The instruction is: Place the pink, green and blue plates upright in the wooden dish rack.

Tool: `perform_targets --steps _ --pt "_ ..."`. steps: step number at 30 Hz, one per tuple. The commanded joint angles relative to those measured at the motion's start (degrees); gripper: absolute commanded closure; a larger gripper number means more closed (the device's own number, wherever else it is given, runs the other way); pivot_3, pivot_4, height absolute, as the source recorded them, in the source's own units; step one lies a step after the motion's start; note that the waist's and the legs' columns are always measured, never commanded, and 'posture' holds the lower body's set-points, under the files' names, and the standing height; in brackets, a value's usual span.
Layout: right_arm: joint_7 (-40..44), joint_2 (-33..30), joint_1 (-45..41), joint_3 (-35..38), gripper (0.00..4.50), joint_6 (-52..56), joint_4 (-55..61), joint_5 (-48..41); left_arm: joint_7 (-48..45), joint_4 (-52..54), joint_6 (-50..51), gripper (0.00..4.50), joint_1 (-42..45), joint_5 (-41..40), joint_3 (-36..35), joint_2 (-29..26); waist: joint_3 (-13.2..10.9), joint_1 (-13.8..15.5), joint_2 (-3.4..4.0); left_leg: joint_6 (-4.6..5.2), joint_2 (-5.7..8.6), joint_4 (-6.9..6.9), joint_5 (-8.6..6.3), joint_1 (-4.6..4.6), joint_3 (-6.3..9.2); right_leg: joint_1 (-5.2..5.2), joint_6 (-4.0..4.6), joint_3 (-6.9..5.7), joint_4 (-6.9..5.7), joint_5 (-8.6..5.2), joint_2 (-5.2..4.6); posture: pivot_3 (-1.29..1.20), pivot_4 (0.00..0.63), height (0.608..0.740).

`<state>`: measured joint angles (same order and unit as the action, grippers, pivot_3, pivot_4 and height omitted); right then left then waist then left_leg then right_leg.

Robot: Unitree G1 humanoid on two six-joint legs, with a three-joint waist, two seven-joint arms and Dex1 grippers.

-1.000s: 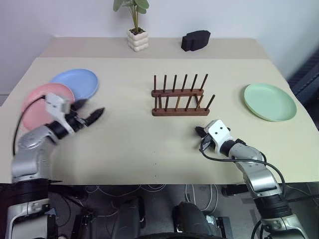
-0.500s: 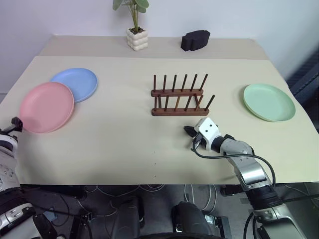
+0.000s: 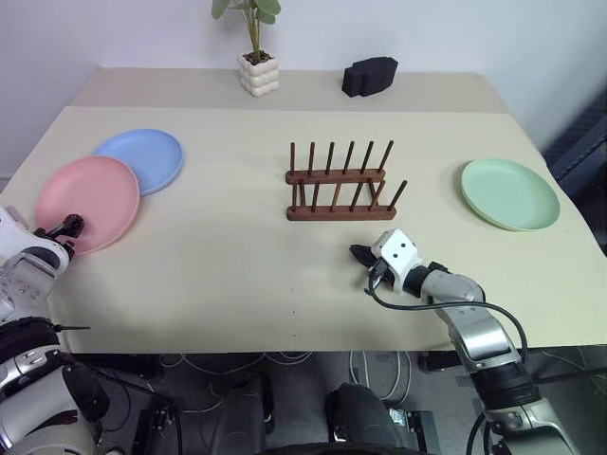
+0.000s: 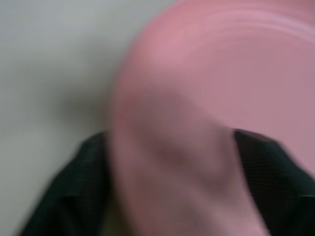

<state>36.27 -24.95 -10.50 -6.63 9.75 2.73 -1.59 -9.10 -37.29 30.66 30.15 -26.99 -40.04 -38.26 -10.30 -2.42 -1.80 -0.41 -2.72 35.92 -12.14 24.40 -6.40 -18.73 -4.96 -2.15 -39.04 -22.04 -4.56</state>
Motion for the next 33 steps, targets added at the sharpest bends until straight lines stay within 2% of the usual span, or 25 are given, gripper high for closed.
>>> perform_targets --steps 1,4,5,9,14,16,18,20,23,26,30,33 --pt "-0.73 -0.33 1.21 1.51 4.5 0.31 3.6 -1.05 -0.81 0.34 -2.24 2.8 0.85 -1.64 -1.41 -0.34 0.0 -0.01 -0.01 0.0 0.0 0.0 0.0 0.0 0.0 0.0 0.0 0.0 0.0 0.0 0.0 0.0 0.15 0.732" --pt "-0.84 -0.37 2.17 1.65 4.5 0.7 4.76 -1.14 -2.32 1.85 -3.44 4.29 0.15 -3.16 -1.83 0.67 0.0 0.06 -0.02 0.0 0.0 0.01 0.0 0.0 0.0 0.01 0.0 -0.02 0.0 0.0 -0.01 0.0 0.15 0.732" --pt "-0.79 -0.44 2.49 1.73 4.5 0.85 5.21 -1.27 -3.26 2.88 -4.01 4.43 -0.32 -3.97 -2.08 1.15 0.0 0.07 -0.02 0.0 0.0 0.02 0.0 0.0 0.0 0.02 0.0 -0.02 -0.01 0.0 -0.02 0.0 0.15 0.732" --pt "0.57 -1.13 3.23 1.62 4.5 1.48 7.47 -2.39 -7.75 10.11 -4.95 4.43 -2.23 -8.56 -3.22 3.43 -0.01 0.22 -0.03 0.0 0.01 0.02 0.0 0.0 0.0 0.04 0.0 -0.03 0.0 0.0 -0.05 0.0 0.15 0.732" --pt "4.37 -3.89 2.0 -0.49 4.5 3.24 13.82 -2.73 -9.84 22.42 -4.35 4.43 -2.62 -12.2 -1.37 5.36 -0.08 0.21 -0.21 0.0 0.0 0.02 0.0 0.04 0.01 0.01 0.0 -0.05 0.0 0.0 -0.04 0.0 0.15 0.732" --pt "5.24 -5.18 -0.67 -1.64 4.5 3.4 16.24 -1.15 -9.83 26.74 -3.67 4.43 -1.71 -12.85 0.37 5.71 -0.08 0.12 -0.21 0.0 0.0 0.04 0.0 0.05 0.01 0.01 0.0 -0.05 0.01 0.0 -0.04 0.0 0.15 0.732" --pt "5.32 -5.72 -4.96 -2.74 4.5 3.86 17.7 0.4 -9.41 30.5 -4.38 4.43 -0.78 -10.26 4.45 5.72 -0.09 0.04 -0.2 0.0 0.0 0.06 0.0 0.03 0.01 0.03 0.0 -0.05 0.0 0.0 -0.04 0.0 0.15 0.732" --pt "5.84 -4.94 -9.47 -3.26 4.5 6.21 18.97 -0.9 -8.28 34.06 -4.27 4.43 1.03 -9.5 7.69 6.69 -0.09 0.15 -0.2 0.0 0.01 0.07 0.01 0.02 0.01 0.04 0.01 -0.06 -0.01 0.01 -0.03 0.0 0.15 0.732" --pt "6.15 -3.84 -16.69 -4.98 3.67 9.41 20.57 -0.54 -6.03 39.59 -4.33 4.5 4.41 -8.39 12.63 9.0 -0.09 0.35 -0.21 0.01 0.01 0.08 0.01 0.05 0.02 0.02 0.01 -0.06 0.0 0.01 -0.02 0.0 0.15 0.732" --pt "5.21 -3.23 -22.13 -7.31 2.19 8.62 20.51 2.65 -3.88 42.8 -3.82 4.5 6.57 -7.0 16.27 10.71 -0.09 0.54 -0.21 0.03 0.01 0.06 0.03 0.13 0.02 -0.04 0.01 -0.07 0.03 0.01 0.0 0.0 0.15 0.732" --pt "2.51 -2.87 -29.35 -12.48 0.24 1.59 17.27 11.77 -1.4 46.1 -1.5 4.5 10.34 -7.63 20.04 13.86 -0.1 0.36 -0.2 0.04 0.01 0.06 0.03 0.13 0.01 -0.06 0.01 -0.07 0.04 0.01 0.02 0.0 0.15 0.732" --pt "0.85 -1.66 -32.57 -15.5 0.24 -2.03 13.99 16.62 -0.32 47.33 -0.77 4.5 11.95 -5.69 23.7 15.65 -0.1 0.35 -0.21 0.02 0.01 0.11 0.04 0.12 0.01 -0.04 0.01 -0.08 0.01 0.01 0.03 0.0 0.15 0.732"
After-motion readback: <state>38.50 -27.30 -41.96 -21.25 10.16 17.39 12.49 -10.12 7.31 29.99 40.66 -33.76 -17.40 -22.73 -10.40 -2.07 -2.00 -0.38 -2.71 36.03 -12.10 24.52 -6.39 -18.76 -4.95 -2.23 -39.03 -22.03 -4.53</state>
